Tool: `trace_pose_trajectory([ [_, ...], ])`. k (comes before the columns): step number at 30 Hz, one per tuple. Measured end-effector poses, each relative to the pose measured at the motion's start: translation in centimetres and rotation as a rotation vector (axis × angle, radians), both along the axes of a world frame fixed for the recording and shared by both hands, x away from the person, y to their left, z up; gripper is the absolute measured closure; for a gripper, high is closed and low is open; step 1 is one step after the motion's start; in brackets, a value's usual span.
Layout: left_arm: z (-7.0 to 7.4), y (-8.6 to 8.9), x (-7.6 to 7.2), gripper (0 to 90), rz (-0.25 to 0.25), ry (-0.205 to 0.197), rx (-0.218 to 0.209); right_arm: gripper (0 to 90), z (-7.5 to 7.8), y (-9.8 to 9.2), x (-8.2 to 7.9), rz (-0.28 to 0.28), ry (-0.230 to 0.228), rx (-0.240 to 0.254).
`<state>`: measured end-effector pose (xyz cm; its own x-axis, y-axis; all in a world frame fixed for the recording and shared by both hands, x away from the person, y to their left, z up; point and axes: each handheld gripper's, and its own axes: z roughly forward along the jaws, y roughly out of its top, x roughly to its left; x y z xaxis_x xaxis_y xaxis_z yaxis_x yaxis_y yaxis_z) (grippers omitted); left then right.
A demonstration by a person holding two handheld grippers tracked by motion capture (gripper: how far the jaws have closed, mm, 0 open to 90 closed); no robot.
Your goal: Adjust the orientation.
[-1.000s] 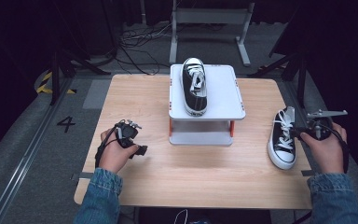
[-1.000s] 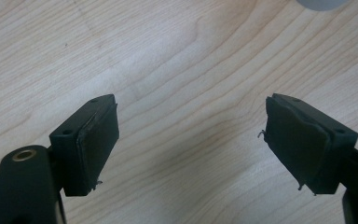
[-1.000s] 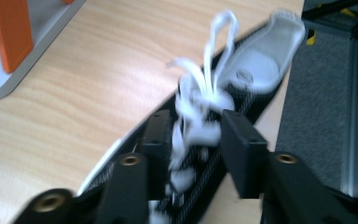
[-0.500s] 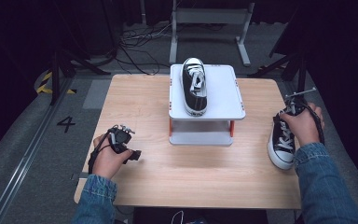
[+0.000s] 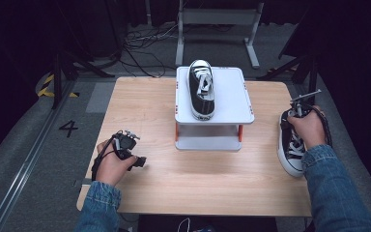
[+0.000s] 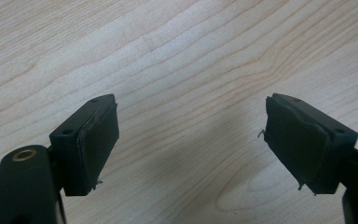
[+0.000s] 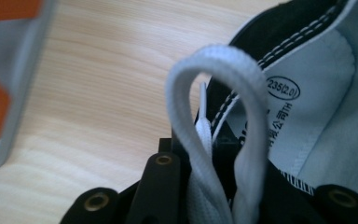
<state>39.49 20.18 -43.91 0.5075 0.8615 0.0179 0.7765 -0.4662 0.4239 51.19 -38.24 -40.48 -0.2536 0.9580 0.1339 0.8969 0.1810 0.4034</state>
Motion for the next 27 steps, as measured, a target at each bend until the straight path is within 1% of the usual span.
trace_pose_trajectory([
  [1,0.0,-0.1,0.0,18.3,0.004,-0.002,-0.005,85.0,0.5,0.4,-0.4,0.027,-0.010,-0.002],
  [2,0.0,-0.1,0.0,18.3,0.004,-0.002,-0.005,85.0,0.5,0.4,-0.4,0.027,-0.010,-0.002],
  [3,0.1,-0.1,0.1,18.3,-0.005,-0.008,-0.003,85.4,1.6,1.2,-1.5,0.097,-0.048,-0.011],
  [4,0.1,-0.1,0.1,18.3,0.000,-0.007,-0.011,85.4,1.6,1.2,-1.5,0.097,-0.048,-0.011],
  [5,0.2,-0.2,0.1,18.3,-0.003,-0.006,-0.011,85.6,2.0,1.5,-1.9,0.126,-0.062,-0.015],
  [6,0.2,-0.2,0.2,18.3,-0.005,-0.007,-0.010,85.8,2.7,2.2,-2.8,0.180,-0.081,-0.025],
  [7,0.2,-0.3,0.2,18.3,-0.009,-0.008,-0.011,86.3,3.2,2.9,-3.8,0.250,-0.109,-0.045],
  [8,0.2,-0.4,0.2,18.3,-0.008,-0.004,-0.012,86.4,3.7,3.5,-4.6,0.285,-0.123,-0.047],
  [9,0.2,-0.4,0.3,18.3,-0.015,-0.006,-0.010,86.4,4.1,4.2,-5.7,0.345,-0.141,-0.051],
  [11,0.3,-0.7,0.4,18.3,-0.022,-0.010,-0.006,86.4,4.4,5.1,-7.2,0.408,-0.162,-0.034],
  [12,0.3,-0.9,0.4,18.3,-0.024,-0.007,-0.010,86.3,4.5,5.4,-7.8,0.437,-0.167,-0.033],
  [13,0.3,-1.0,0.4,18.3,-0.028,-0.008,-0.011,86.3,4.5,6.1,-8.7,0.475,-0.167,-0.016],
  [14,0.3,-1.0,0.4,18.3,-0.029,-0.008,-0.008,86.2,4.5,6.5,-9.3,0.501,-0.168,-0.016],
  [15,0.3,-1.0,0.4,18.4,-0.029,-0.008,-0.008,86.2,4.5,6.5,-9.3,0.501,-0.168,-0.016],
  [16,0.3,-1.1,0.5,18.4,-0.032,-0.006,-0.010,86.2,4.4,7.0,-9.9,0.526,-0.167,-0.019],
  [17,0.2,-1.1,0.5,18.3,-0.027,-0.005,-0.011,86.2,4.2,7.6,-10.4,0.552,-0.157,-0.011],
  [18,0.2,-1.1,0.5,18.3,-0.030,-0.005,-0.009,86.1,3.7,8.5,-11.1,0.592,-0.150,0.005],
  [21,0.2,-1.0,0.5,18.3,-0.031,-0.005,-0.009,86.0,2.9,9.7,-12.3,0.645,-0.138,0.013],
  [22,0.2,-0.9,0.5,18.3,-0.030,-0.006,-0.007,86.0,2.6,10.2,-12.7,0.665,-0.125,0.014],
  [24,0.2,-0.9,0.5,18.3,-0.028,-0.004,-0.009,85.9,2.0,11.5,-13.5,0.728,-0.093,-0.017],
  [26,0.1,-0.9,0.4,18.3,-0.021,0.000,-0.015,84.7,1.4,12.7,-14.3,0.774,-0.060,-0.044],
  [27,0.1,-0.9,0.4,18.3,-0.021,0.000,-0.015,84.3,1.0,13.2,-14.6,0.797,-0.040,-0.045],
])
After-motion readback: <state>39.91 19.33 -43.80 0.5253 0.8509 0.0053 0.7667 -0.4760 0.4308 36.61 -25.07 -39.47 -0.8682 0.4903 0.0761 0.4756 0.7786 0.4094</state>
